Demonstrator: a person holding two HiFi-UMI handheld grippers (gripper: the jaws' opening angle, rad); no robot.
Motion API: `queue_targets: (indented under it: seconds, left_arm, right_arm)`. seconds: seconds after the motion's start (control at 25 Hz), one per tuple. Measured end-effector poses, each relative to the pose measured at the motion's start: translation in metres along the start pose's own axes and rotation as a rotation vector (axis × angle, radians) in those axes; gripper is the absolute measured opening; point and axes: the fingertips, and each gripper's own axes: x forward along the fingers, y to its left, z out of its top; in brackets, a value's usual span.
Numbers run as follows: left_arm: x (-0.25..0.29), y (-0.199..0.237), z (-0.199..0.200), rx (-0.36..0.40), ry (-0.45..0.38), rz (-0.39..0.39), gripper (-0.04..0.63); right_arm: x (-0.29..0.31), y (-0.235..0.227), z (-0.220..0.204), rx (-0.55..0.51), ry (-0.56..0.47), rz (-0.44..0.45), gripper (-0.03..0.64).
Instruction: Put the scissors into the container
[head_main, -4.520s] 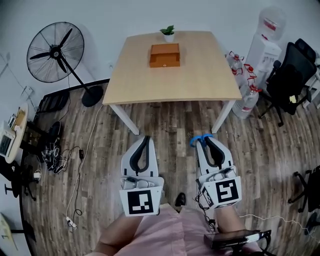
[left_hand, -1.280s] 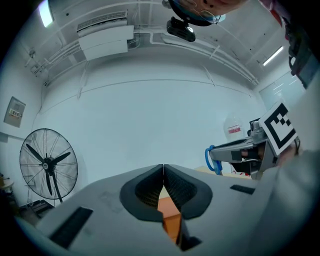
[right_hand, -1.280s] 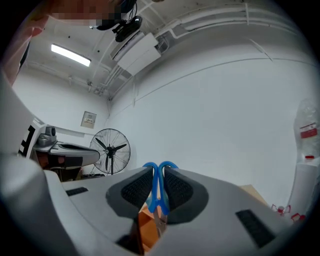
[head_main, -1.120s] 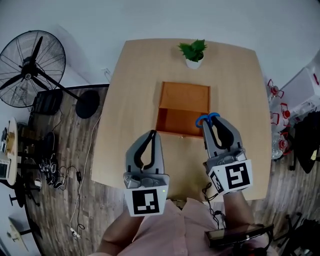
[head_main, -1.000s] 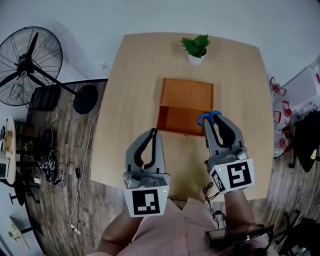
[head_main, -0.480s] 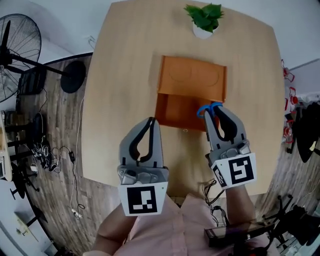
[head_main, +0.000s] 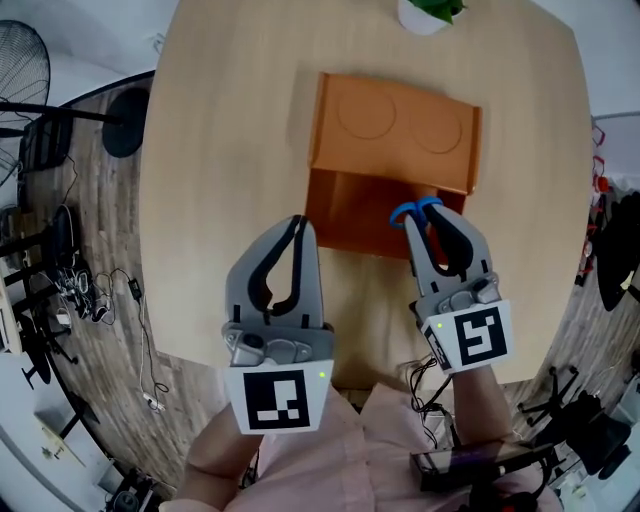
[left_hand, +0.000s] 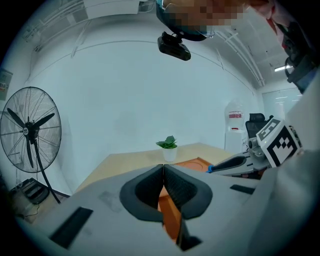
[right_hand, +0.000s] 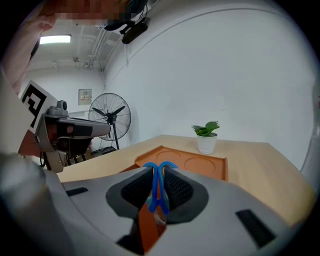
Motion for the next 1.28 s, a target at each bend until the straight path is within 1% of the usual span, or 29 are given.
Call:
queue_targets:
  seconds: [0.24, 0.56, 0.88, 1.16, 1.28]
  left_arm:
    - [0.009, 0.004, -0.012, -0.022, 0.029, -0.002, 0.009]
    - [0.022, 0.014, -0.028, -0.052, 0.052, 0.003, 0.009]
    - [0.025, 0.021, -0.036, -0.079, 0.070, 0.019, 0.009]
    - [0.025, 0.037, -0.050, -0.113, 0.098, 0.055, 0.009]
    - [0.023, 0.044, -0.057, -0.129, 0.105, 0.060, 0.009]
  right_arm:
    - [0.011, 0.003, -0.013, -0.004, 0.046, 0.028, 0.072]
    - [0.034, 0.015, -0.023, -0.036, 0.120, 0.104, 0.074]
    - [0.047, 0.020, -0.043, -0.062, 0.276, 0.168, 0.075]
    - [0.057, 0.021, -0.057, -0.080, 0.382, 0.187, 0.075]
    - [0.064, 0.024, -0.061, -0.080, 0.415, 0.176, 0.078]
